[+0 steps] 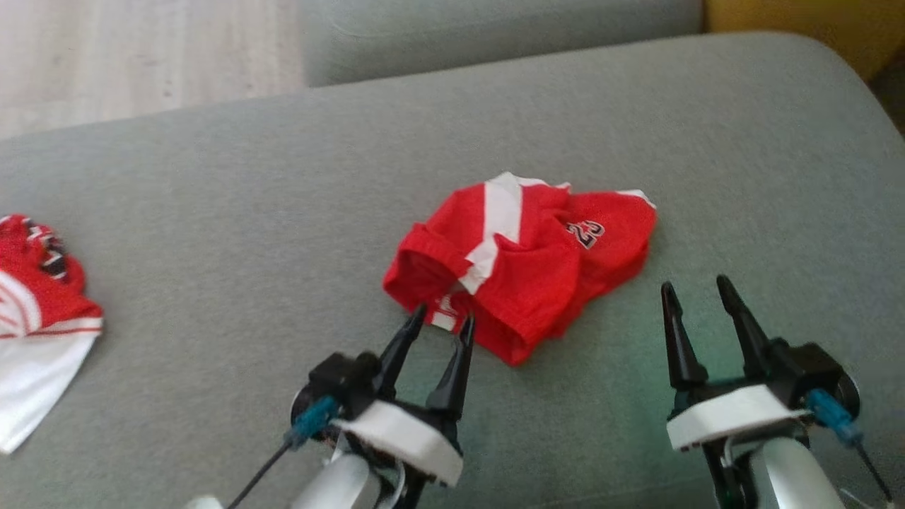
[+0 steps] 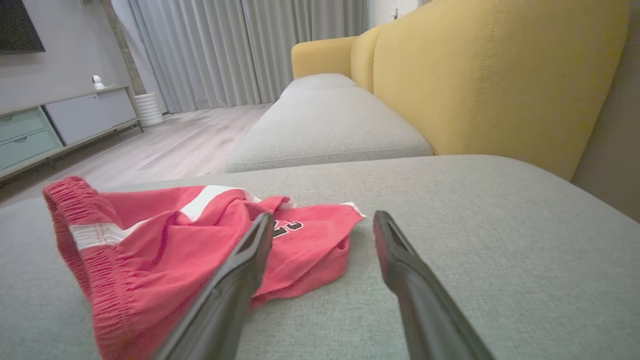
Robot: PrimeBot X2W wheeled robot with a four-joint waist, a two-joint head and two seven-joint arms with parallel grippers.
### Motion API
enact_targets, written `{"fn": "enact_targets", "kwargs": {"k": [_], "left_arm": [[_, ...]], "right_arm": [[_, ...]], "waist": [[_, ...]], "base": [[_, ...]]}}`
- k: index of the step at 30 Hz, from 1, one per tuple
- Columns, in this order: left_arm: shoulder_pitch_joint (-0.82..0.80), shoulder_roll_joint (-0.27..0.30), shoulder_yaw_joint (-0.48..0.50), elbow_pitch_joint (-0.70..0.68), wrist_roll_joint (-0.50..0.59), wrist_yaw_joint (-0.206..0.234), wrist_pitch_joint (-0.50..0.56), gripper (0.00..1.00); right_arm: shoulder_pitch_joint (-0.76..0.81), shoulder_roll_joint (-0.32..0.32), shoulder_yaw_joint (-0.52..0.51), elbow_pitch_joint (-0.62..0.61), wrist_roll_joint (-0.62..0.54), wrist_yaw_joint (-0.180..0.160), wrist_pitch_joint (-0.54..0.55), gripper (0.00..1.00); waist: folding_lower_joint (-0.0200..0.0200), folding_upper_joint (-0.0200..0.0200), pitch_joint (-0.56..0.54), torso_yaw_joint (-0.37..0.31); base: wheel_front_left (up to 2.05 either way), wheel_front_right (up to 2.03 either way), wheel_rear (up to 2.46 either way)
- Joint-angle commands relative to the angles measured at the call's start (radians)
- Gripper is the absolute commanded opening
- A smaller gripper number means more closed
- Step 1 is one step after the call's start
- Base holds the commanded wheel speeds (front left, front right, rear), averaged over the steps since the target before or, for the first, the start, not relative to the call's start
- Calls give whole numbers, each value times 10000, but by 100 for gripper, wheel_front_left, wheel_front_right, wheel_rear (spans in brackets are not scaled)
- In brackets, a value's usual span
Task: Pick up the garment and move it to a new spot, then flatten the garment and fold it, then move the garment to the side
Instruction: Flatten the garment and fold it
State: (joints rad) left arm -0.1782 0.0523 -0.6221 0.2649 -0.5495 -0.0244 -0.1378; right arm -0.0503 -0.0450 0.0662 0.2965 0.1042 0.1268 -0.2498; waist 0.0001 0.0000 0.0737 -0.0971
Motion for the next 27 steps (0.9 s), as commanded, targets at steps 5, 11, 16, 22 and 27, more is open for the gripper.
{"fn": "enact_targets", "kwargs": {"k": [5, 11, 16, 22, 27], "left_arm": [[-1412, -20, -253, 444, -472, 666, 204, 100], [-2228, -20, -583, 1398, -982, 1138, 391, 100], [-2600, -20, -841, 1969, -1457, 1203, 304, 75], [-2751, -20, -1526, 1875, -1961, 734, 73, 0], [-2596, 191, -1790, 1566, -2064, 458, 223, 0]], "right_arm": [[-634, -52, 280, -445, -7, 39, -120, 100], [-752, -52, 285, -501, 73, 39, -120, 100], [-787, -52, 291, -502, 119, 39, -120, 100], [-663, -52, 56, -491, 71, 39, -120, 100], [-488, -52, -101, -448, 28, 39, -120, 100]], "waist": [[-1, 0, 807, -959], [-1, 0, 1148, -1437], [-1, 0, 1201, -1561], [-1, 0, 995, -1266], [-1, 0, 611, -751]], "base": [[0, 0, 0], [0, 0, 0], [0, 0, 0], [0, 0, 0], [0, 0, 0]]}}
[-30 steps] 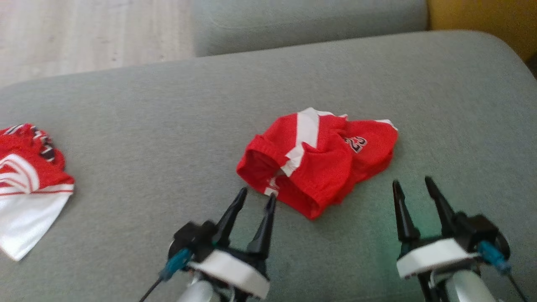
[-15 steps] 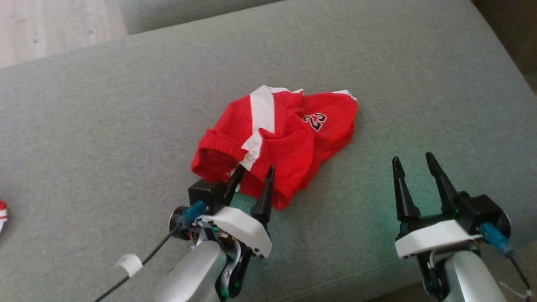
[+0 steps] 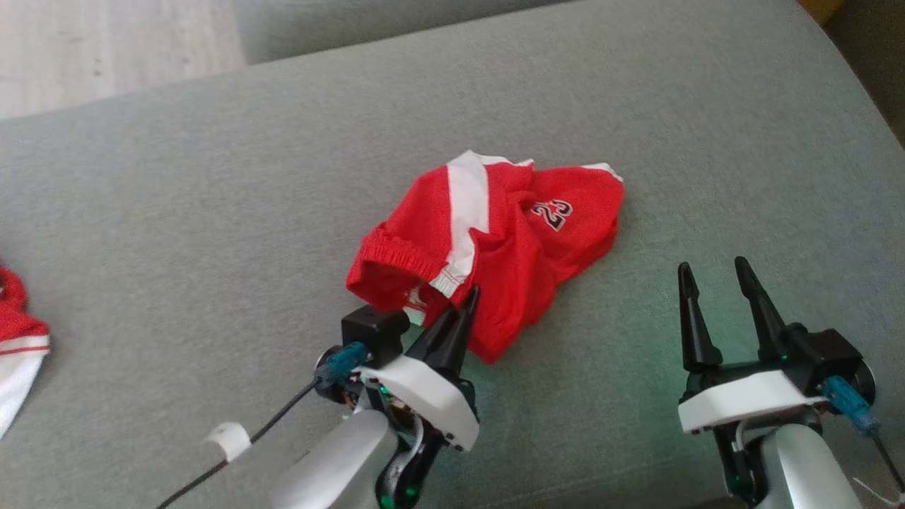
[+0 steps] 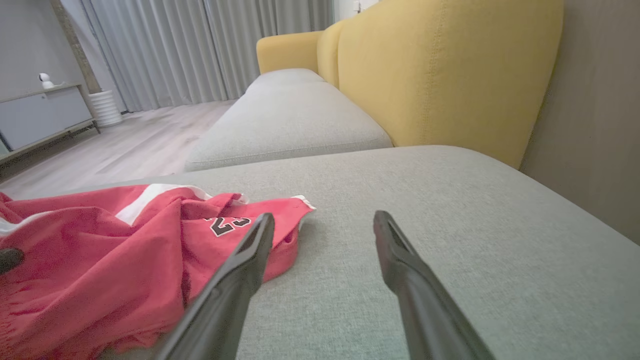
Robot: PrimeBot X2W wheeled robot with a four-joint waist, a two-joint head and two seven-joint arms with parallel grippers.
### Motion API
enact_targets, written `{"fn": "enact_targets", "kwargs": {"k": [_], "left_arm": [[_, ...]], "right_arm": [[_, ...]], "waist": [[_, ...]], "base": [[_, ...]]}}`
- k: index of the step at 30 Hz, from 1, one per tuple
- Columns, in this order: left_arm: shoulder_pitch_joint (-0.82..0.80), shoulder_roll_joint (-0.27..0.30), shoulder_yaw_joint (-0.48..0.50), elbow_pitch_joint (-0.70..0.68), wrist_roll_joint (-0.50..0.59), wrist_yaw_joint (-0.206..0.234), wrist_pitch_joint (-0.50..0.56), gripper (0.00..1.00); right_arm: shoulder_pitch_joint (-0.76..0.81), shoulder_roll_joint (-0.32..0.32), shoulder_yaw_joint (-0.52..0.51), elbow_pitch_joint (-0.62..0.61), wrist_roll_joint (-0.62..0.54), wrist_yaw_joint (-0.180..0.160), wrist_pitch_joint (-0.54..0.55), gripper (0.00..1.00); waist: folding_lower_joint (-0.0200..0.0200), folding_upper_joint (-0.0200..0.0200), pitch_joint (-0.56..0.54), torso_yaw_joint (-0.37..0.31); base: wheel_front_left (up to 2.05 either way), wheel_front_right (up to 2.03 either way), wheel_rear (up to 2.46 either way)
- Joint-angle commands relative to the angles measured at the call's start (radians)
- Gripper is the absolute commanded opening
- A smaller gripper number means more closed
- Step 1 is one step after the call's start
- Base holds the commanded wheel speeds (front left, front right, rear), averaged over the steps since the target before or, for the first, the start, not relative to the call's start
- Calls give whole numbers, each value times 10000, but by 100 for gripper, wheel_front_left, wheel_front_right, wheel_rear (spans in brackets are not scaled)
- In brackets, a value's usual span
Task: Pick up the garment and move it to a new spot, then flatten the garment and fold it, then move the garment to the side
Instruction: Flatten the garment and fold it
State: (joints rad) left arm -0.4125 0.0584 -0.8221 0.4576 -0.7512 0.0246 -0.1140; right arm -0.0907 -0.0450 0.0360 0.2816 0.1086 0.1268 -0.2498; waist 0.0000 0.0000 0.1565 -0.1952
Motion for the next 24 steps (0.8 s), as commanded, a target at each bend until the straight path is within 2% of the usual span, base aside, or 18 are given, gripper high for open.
{"fn": "enact_targets", "kwargs": {"k": [1, 2, 4, 6, 7, 12, 20, 24], "left_arm": [[-171, 279, 226, -472, -72, -59, 13, 0], [-171, 279, 226, -472, -72, -59, 13, 0], [48, 683, 316, -697, -196, -89, 170, 0], [224, 1252, 486, -887, -240, 8, 325, 0], [314, 1858, 666, -1035, -193, 151, 448, 0], [216, 3030, 1198, -1316, -87, 472, 557, 0], [-250, 4091, 1940, -1650, 114, 735, 159, 0], [194, 4182, 2024, -1731, -130, 783, 132, 0]], "right_arm": [[-49, -52, 207, -287, -15, 39, -120, 100], [-49, -52, 207, -287, -15, 39, -120, 100], [9, -52, 235, -262, -2, 39, -120, 100], [67, -52, 246, -245, 12, 39, -120, 100], [135, -52, 242, -216, 18, 39, -120, 100], [270, -52, 280, -116, 28, 39, -120, 100], [400, -52, 341, -72, 4, 39, -120, 100], [481, -52, 284, -74, -38, 39, -120, 100]], "waist": [[0, 0, -306, 321], [0, 0, -306, 321], [0, 0, -484, 479], [0, 0, -658, 627], [0, 0, -823, 759], [0, 0, -1136, 917], [0, 0, -1351, 860], [0, 0, -1370, 789]], "base": [[0, 0, 0], [0, 0, 0], [0, 0, 0], [0, 0, 0], [0, 0, 0], [0, 0, 0], [0, 0, 0], [0, 0, 0]]}}
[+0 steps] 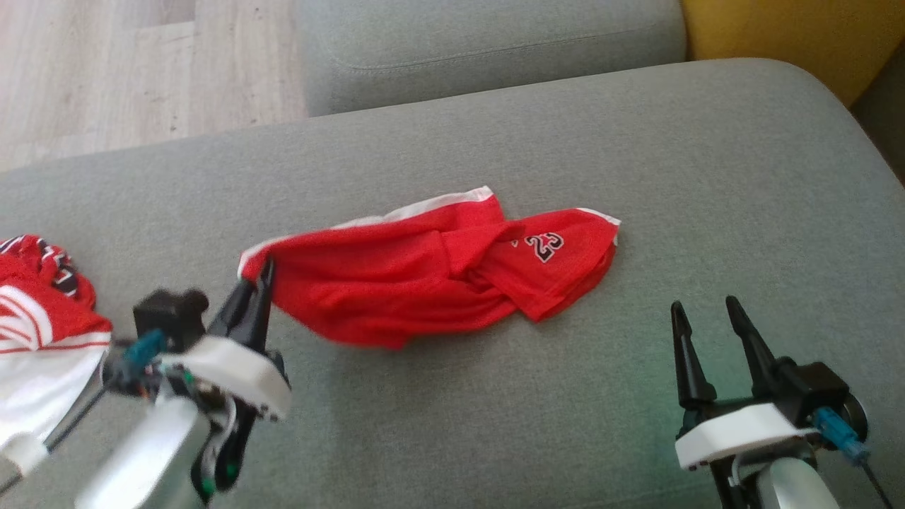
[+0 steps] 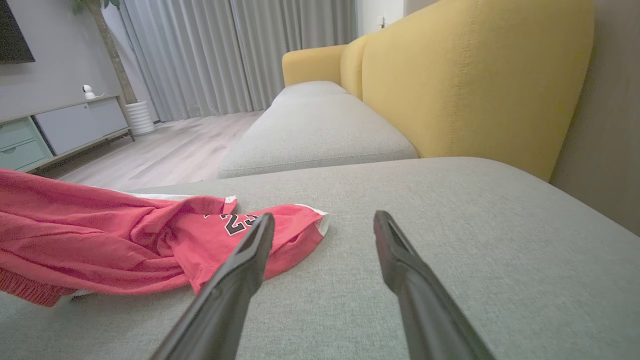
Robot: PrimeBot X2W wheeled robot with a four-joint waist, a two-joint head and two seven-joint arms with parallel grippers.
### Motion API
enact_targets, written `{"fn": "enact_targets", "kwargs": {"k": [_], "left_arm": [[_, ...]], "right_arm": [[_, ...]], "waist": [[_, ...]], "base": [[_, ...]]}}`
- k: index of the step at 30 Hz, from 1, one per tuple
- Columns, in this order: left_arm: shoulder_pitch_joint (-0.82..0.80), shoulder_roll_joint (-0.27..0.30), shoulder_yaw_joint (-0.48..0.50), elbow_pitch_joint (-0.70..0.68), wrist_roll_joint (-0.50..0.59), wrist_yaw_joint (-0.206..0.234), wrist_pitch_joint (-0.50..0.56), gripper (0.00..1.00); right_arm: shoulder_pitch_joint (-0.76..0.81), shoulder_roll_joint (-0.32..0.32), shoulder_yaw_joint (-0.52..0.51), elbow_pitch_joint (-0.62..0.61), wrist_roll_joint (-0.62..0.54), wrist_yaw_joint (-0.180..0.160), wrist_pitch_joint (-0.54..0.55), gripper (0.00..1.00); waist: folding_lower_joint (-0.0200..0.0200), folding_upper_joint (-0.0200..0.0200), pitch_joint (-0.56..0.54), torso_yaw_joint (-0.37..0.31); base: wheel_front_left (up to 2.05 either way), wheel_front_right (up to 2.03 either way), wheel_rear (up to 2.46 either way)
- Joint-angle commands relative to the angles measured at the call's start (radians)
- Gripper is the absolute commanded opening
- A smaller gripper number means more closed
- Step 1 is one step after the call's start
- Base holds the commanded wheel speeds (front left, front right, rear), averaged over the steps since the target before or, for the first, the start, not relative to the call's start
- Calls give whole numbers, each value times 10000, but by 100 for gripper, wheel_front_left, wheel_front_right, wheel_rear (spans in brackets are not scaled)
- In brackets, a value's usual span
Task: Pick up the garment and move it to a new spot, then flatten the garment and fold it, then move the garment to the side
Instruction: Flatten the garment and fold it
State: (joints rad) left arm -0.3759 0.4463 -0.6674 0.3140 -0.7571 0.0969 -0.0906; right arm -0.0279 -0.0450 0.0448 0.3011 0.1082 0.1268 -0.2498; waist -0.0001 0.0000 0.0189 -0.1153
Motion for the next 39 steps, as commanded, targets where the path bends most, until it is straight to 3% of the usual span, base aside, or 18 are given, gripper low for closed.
{"fn": "enact_targets", "kwargs": {"k": [1, 15, 16, 18, 19, 20, 30, 39], "left_arm": [[37, 276, 449, -271, -151, 66, -105, 0], [1855, -769, 253, 1298, -954, 214, -774, 0], [1865, -840, 254, 1414, -978, 204, -826, 14], [1878, -975, 245, 1611, -1004, 174, -933, 59], [1884, -1042, 247, 1709, -1024, 144, -991, 95], [1891, -1111, 252, 1800, -1044, 110, -1053, 100], [1840, -1157, 597, 1767, -728, 166, -1589, 100], [2134, -781, 991, 180, 1, 612, -1696, 100]], "right_arm": [[-125, -52, 180, -274, -40, 39, -120, 100], [-153, -52, 75, -276, -122, 39, -120, 100], [-157, -52, 79, -269, -125, 39, -120, 100], [-169, -52, 88, -255, -134, 39, -120, 100], [-176, -52, 92, -247, -138, 39, -120, 100], [-182, -52, 94, -238, -140, 39, -120, 100], [-359, -52, 135, -119, -364, 39, -120, 100], [-1465, -52, 366, -70, -864, 39, 175, 100]], "waist": [[1, 0, 16, -15], [1, 0, 143, 126], [1, 0, 139, 135], [1, 0, 130, 148], [1, 0, 126, 153], [1, 0, 122, 157], [1, 0, 115, 312], [1, 0, 211, 1397]], "base": [[0, 0, 0], [0, 0, 0], [0, 0, 0], [0, 0, 0], [0, 0, 0], [0, 0, 0], [0, 0, 0], [0, 0, 0]]}}
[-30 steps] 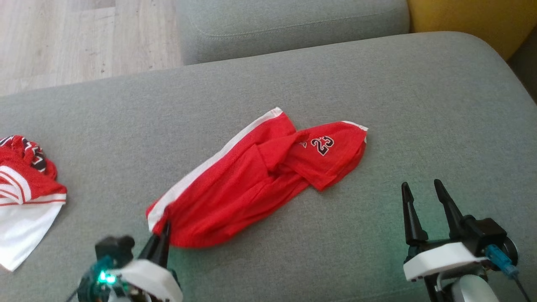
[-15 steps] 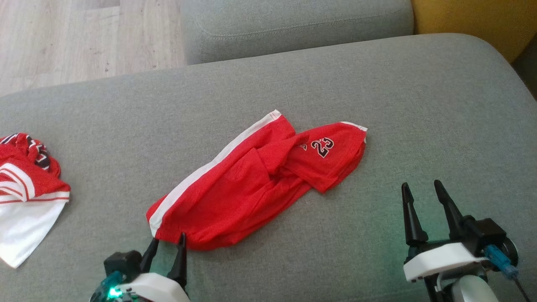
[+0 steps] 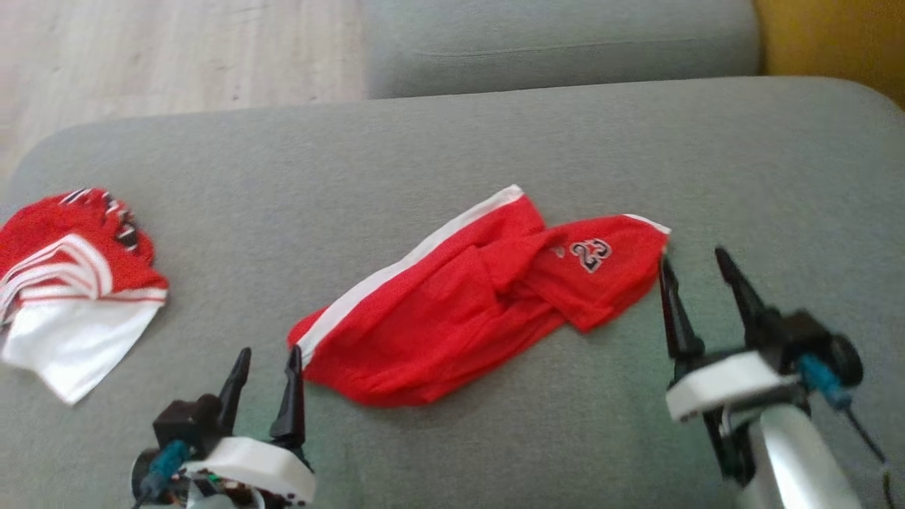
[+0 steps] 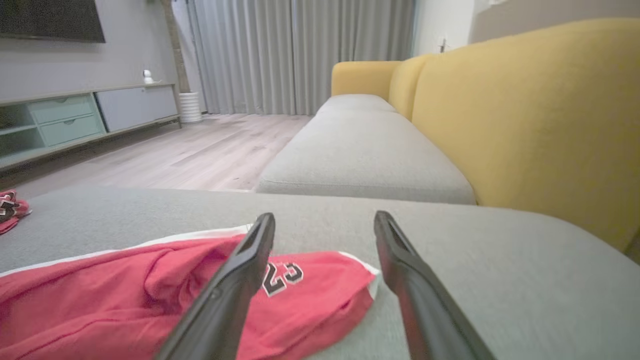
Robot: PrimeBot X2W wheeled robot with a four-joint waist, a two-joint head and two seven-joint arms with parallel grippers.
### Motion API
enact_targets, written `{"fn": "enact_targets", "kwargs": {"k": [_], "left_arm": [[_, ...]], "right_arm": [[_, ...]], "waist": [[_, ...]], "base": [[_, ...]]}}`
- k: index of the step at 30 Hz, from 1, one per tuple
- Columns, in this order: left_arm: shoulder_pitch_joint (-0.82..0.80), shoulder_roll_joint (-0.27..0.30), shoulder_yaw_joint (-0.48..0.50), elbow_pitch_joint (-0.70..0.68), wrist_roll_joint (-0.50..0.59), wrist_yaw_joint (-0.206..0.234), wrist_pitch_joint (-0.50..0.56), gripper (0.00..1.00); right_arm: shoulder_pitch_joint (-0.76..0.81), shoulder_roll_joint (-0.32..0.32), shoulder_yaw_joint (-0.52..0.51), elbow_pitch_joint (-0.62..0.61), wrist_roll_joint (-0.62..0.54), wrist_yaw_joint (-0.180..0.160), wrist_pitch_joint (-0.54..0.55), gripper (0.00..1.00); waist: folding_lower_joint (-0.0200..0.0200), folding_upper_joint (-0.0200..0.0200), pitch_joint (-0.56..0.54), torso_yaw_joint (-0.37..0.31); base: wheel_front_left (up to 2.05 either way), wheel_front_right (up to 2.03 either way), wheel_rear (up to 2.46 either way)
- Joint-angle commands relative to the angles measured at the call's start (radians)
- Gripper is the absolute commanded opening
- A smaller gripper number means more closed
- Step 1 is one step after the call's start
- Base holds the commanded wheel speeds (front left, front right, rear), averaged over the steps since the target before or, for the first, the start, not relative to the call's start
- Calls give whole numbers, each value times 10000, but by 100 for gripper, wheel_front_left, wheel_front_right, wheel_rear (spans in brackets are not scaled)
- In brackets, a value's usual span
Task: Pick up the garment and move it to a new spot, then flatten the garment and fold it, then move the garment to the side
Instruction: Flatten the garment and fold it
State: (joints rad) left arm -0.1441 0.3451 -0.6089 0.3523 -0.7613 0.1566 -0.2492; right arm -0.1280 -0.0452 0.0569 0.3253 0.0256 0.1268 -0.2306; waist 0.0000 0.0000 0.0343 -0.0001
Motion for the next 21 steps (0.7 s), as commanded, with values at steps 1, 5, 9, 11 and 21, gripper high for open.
{"fn": "enact_targets", "kwargs": {"k": [1, 5, 9, 11, 21], "left_arm": [[-163, 209, 433, -417, 134, 86, -114, 100], [-56, -42, 606, -1159, 428, 318, -121, 100], [-45, -430, 790, -1664, 781, 451, -123, 100], [-56, -622, 839, -1797, 931, 429, -124, 100], [-371, -1291, 1048, -1871, 1540, 30, -125, 100]], "right_arm": [[-677, -50, 176, -301, -85, 39, 127, 100], [-1715, -50, 50, -108, -327, 39, 1024, 100], [-2935, -83, -79, 468, -463, 39, 2164, 100], [-3507, -124, -205, 976, -196, 39, 2759, 100], [-5557, -1337, 392, 3675, 411, 39, 4612, 100]], "waist": [[0, 0, 106, 440], [0, 0, 330, 1095], [0, 0, 714, 1745], [0, 0, 923, 2058], [0, 0, 2034, 3434]], "base": [[0, 0, 0], [0, 0, 0], [0, 0, 0], [0, 0, 0], [0, 0, 0]]}}
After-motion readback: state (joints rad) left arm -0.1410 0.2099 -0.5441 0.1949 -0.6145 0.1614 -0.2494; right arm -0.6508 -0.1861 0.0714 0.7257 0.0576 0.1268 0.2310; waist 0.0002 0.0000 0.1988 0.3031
